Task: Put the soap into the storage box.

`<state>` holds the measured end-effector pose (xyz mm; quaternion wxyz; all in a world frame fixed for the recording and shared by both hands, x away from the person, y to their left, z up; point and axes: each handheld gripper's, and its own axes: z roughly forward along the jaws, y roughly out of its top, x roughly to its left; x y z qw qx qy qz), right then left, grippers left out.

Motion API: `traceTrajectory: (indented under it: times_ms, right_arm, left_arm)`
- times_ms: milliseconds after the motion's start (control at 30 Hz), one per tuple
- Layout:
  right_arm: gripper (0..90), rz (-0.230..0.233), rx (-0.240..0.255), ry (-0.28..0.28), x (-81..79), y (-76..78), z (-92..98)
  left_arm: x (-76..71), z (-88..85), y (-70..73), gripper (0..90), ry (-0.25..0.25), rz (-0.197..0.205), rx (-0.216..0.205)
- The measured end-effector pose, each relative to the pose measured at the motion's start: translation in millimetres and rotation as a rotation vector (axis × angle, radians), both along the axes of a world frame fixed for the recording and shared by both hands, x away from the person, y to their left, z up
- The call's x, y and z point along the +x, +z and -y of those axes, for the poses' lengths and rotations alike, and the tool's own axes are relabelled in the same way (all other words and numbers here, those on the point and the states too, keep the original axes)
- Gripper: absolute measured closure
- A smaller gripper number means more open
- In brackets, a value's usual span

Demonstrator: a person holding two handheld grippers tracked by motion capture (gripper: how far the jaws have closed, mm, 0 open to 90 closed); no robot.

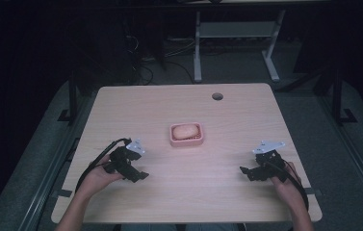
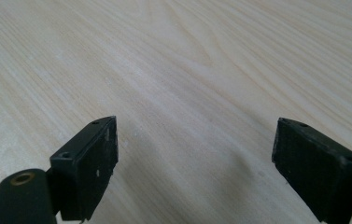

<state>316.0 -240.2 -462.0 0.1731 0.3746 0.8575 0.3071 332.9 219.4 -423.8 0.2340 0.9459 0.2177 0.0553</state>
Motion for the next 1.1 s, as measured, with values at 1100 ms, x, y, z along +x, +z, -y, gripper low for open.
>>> traceTrajectory:
  times_ms: [1100]
  right_arm:
    - [13.8,0.003,-0.002,0.02,-5.4,-0.1,-2.2]
  left_arm:
    - [-31.3,-31.3,-1.4,20.8,0.067,0.041,-0.018]
